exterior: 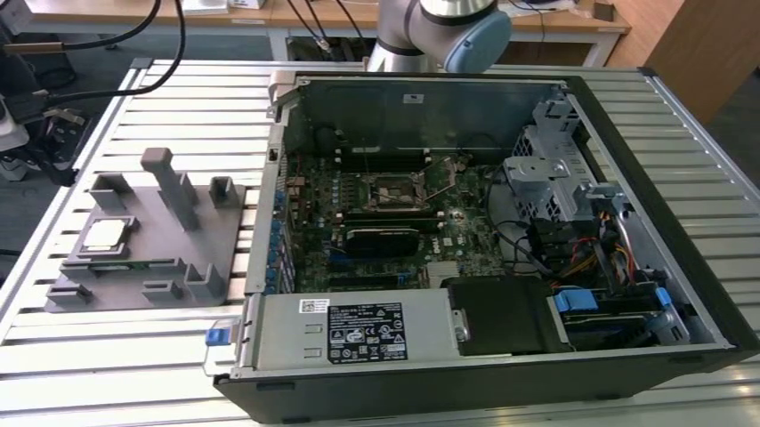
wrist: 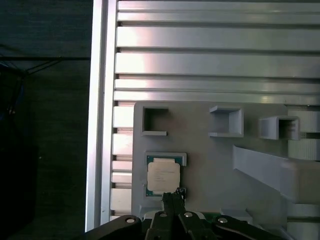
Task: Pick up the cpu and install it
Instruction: 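Reach for the cpu, then pick up the cpu and move it towards the insertion slot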
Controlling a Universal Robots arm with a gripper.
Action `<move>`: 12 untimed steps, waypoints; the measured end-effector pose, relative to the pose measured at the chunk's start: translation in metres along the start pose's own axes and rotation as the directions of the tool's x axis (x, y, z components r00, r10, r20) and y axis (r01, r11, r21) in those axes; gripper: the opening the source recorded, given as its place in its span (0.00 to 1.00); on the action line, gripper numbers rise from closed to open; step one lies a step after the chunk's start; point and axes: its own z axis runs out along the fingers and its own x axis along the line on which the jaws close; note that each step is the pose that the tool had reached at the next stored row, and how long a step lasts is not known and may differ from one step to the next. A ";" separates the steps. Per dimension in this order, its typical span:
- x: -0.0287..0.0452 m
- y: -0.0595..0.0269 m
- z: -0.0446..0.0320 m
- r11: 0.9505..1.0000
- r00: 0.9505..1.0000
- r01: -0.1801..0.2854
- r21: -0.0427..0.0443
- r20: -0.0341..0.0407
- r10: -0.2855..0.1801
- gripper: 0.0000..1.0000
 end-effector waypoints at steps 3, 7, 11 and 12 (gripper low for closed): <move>0.0011 0.0000 0.0009 1.000 1.000 0.000 0.000 0.000 0.000 0.11; 0.0015 0.0000 0.0015 1.000 1.000 0.000 0.000 -0.001 0.000 0.11; 0.0015 0.0000 0.0021 1.000 1.000 0.000 0.000 -0.001 0.000 0.11; 0.0015 0.0000 0.0022 1.000 1.000 0.000 0.000 -0.001 0.000 0.11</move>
